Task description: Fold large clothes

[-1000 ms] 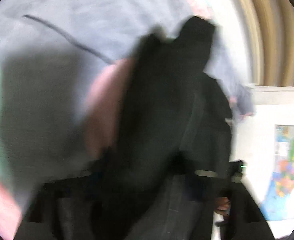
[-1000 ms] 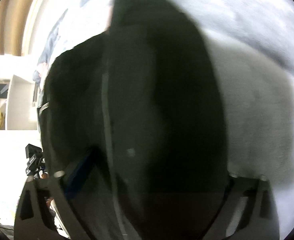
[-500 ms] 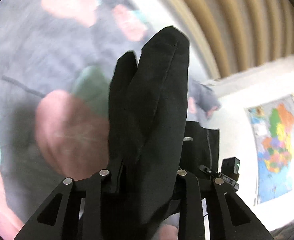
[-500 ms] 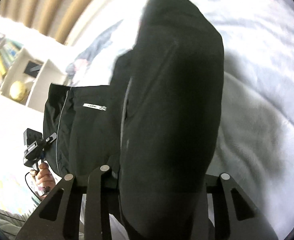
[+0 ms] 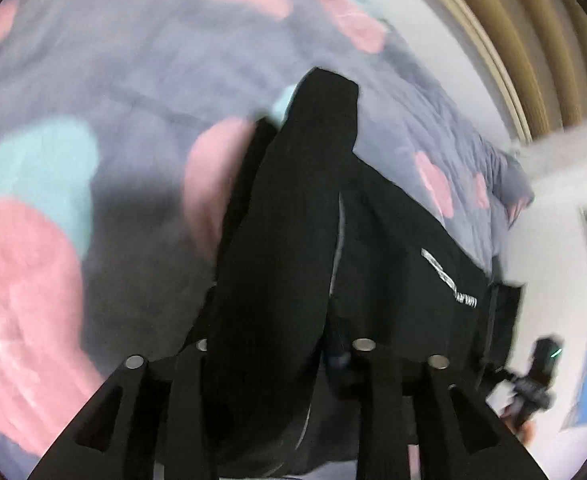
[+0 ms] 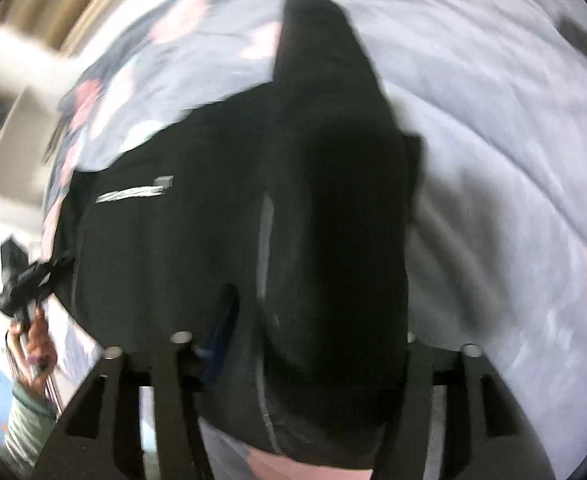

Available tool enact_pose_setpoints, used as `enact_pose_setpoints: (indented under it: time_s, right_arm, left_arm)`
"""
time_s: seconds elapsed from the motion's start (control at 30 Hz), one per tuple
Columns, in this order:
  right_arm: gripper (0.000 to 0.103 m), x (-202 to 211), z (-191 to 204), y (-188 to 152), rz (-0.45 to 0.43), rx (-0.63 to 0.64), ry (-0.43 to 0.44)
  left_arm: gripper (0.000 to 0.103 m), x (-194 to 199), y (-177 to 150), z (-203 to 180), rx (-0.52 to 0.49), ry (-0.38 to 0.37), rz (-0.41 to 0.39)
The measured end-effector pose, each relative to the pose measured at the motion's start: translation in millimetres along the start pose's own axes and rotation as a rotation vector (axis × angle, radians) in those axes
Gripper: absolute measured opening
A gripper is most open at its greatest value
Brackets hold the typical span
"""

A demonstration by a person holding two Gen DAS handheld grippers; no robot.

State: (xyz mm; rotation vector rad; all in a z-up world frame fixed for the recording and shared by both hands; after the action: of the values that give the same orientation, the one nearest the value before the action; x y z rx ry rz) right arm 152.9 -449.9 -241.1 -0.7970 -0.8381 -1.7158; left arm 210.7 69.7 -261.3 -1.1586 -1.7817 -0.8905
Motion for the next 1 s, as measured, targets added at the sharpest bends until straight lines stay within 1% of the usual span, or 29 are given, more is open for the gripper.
enact_pose_setpoints:
  time_s: [0.03, 0.07, 0.1, 0.13, 0.17, 0.2, 0.27, 0.3, 0.33, 0.37, 0.4, 0.43, 0.47, 0.5, 0.57, 0.63, 0.67, 0.7, 0.73, 0.77, 0.8, 0.83, 0.9, 0.93, 1.0]
  right_arm:
    - [0.064, -2.9, -10.1, -0.4, -0.006, -0.035, 0.004]
    - [0.068, -6.5, -15.4, 0.5, -0.009, -0.061, 0.021]
    - [0.077, -9.0, -19.0, 1.0, -0.008, -0.080, 0.031]
    - [0.081, -11.7, -25.8, 1.5, -0.001, -0.099, 0.037]
    - [0.085, -15.4, -30.6, 1.1, 0.011, -0.108, 0.042]
    - [0.085, -21.0, -34.7, 1.0, 0.026, -0.113, 0.049]
    - [0.087, -24.8, -49.9, -0.6, 0.053, -0.125, 0.075]
    - [0.090, -29.9, -55.9, 1.7, 0.064, -0.143, 0.109]
    - [0.090, -29.1, -66.2, -7.6, 0.072, -0.153, 0.134]
    - [0.092, -35.6, -71.9, -6.3, 0.084, -0.169, 0.174]
    - [0.095, -44.2, -74.8, -3.5, 0.098, -0.177, 0.219]
    - [0.096, -52.8, -73.7, -3.3, 0.105, -0.178, 0.242]
    - [0.101, -62.2, -74.7, -1.1, 0.109, -0.180, 0.271]
    - [0.103, -69.1, -76.1, 0.4, 0.110, -0.185, 0.296]
    - [0.103, -80.6, -79.2, 5.0, 0.110, -0.209, 0.347]
    - [0.103, -86.1, -77.6, 10.6, 0.112, -0.209, 0.349]
    - [0.097, -84.9, -75.1, 12.7, 0.112, -0.193, 0.341]
    - [0.087, -79.8, -71.7, 13.3, 0.106, -0.171, 0.345]
    - [0.081, -74.4, -68.3, 13.0, 0.101, -0.150, 0.344]
    - [0.066, -67.1, -64.3, 12.2, 0.094, -0.126, 0.340]
    - [0.054, -57.0, -58.3, 11.4, 0.086, -0.097, 0.338]
    - [0.051, -47.0, -53.5, 10.5, 0.078, -0.077, 0.340]
    - [0.045, -23.4, -33.2, 9.1, 0.056, -0.013, 0.336]
    - [0.044, -14.0, -23.3, 8.3, 0.047, 0.018, 0.334]
    - [0.043, 16.0, 9.9, 3.6, 0.017, 0.120, 0.313]
  left_arm:
    - [0.046, -1.5, 1.9, 10.4, 0.032, -0.013, 0.007]
    - [0.058, -2.7, 2.1, 16.8, 0.056, -0.027, 0.014]
    - [0.066, -4.1, 2.5, 24.0, 0.081, -0.046, 0.024]
    - [0.078, -10.0, 0.4, 29.2, 0.096, -0.060, 0.034]
    - [0.079, -14.4, 2.6, 31.4, 0.112, -0.088, 0.052]
    - [0.079, -21.1, 6.1, 32.6, 0.119, -0.110, 0.084]
    - [0.079, -33.6, 16.8, 38.1, 0.127, -0.121, 0.147]
    - [0.079, -45.6, 20.5, 36.7, 0.127, -0.136, 0.190]
    - [0.080, -51.6, 19.9, 32.8, 0.126, -0.147, 0.213]
    - [0.080, -61.9, 24.2, 32.2, 0.123, -0.156, 0.238]
    - [0.081, -69.8, 29.0, 30.6, 0.114, -0.167, 0.255]
    - [0.082, -80.2, 32.1, 28.1, 0.099, -0.181, 0.278]
    - [0.082, -91.3, 34.0, 25.8, 0.089, -0.195, 0.306]
    - [0.082, -101.3, 35.1, 23.4, 0.087, -0.217, 0.334]
    - [0.085, -112.3, 35.6, 19.6, 0.090, -0.242, 0.362]
    - [0.085, -118.0, 35.9, 11.1, 0.089, -0.239, 0.368]
    - [0.083, -117.1, 35.9, 6.1, 0.071, -0.227, 0.353]
    - [0.077, -113.8, 35.4, 0.0, 0.045, -0.214, 0.329]
    - [0.060, -104.7, 33.6, -9.1, 0.003, -0.213, 0.289]
    - [0.048, -96.1, 32.1, -14.2, -0.021, -0.210, 0.262]
    - [0.045, -82.5, 29.4, -20.4, -0.041, -0.222, 0.225]
    - [0.042, -71.3, 27.0, -25.4, -0.046, -0.241, 0.200]
    - [0.039, -50.0, 22.4, -36.8, -0.054, -0.285, 0.159]
    - [0.039, -35.6, 19.1, -46.1, -0.069, -0.307, 0.137]
    - [0.039, -5.1, 10.2, -67.4, -0.122, -0.336, 0.093]
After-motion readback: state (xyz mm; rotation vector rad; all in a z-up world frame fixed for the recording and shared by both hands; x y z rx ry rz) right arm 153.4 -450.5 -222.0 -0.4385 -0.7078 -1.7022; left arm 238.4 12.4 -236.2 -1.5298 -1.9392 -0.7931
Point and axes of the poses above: each gripper's, at about its wrist camera, not at the fingertips, and x roughly against the way its jaws point, z to its left, y to its top, the point moved 2 cm from there along -x, roughly the way its jaws point, and after that the axes turned 10 degrees about y, right-handed, at the moved point
